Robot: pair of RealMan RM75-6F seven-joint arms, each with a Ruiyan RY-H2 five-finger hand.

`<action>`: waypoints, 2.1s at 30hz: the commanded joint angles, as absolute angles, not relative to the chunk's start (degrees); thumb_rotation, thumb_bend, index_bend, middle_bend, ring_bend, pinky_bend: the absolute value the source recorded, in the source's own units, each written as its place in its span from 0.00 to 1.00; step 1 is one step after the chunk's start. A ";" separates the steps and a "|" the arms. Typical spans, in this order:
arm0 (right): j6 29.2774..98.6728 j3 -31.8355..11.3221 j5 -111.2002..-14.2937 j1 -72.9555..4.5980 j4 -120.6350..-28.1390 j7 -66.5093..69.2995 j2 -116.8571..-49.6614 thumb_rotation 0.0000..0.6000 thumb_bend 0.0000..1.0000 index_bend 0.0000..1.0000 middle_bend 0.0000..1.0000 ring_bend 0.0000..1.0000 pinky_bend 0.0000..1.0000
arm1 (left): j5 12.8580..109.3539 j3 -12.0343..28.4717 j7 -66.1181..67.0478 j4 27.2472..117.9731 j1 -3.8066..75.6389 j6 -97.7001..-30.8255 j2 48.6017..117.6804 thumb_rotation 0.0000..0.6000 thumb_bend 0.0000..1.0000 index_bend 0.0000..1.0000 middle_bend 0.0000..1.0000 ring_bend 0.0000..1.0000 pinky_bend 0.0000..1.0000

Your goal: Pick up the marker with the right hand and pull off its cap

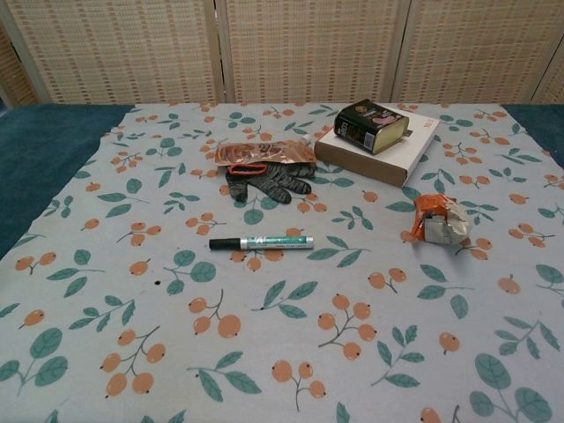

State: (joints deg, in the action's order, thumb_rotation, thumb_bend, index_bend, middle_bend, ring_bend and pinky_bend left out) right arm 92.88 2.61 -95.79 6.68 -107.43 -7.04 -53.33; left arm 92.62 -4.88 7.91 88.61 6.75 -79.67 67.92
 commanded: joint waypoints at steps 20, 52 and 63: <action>68.98 -6.72 -87.58 -12.11 -109.06 -34.35 -79.72 1.00 0.21 0.13 0.12 0.00 0.00 | 94.62 -3.73 8.09 85.74 7.42 -81.86 70.24 1.00 0.43 0.00 0.00 0.00 0.02; 57.98 -21.58 -57.66 -43.48 -68.30 -56.76 -123.67 1.00 0.27 0.39 0.29 0.00 0.00 | 91.07 -2.52 6.53 86.21 8.15 -80.04 69.33 1.00 0.43 0.00 0.00 0.00 0.02; 58.80 -20.61 -56.21 -46.16 -63.75 -55.15 -125.84 1.00 0.27 0.45 0.31 0.00 0.00 | 90.32 -2.37 6.05 86.13 8.33 -79.53 69.06 1.00 0.43 0.00 0.00 0.00 0.02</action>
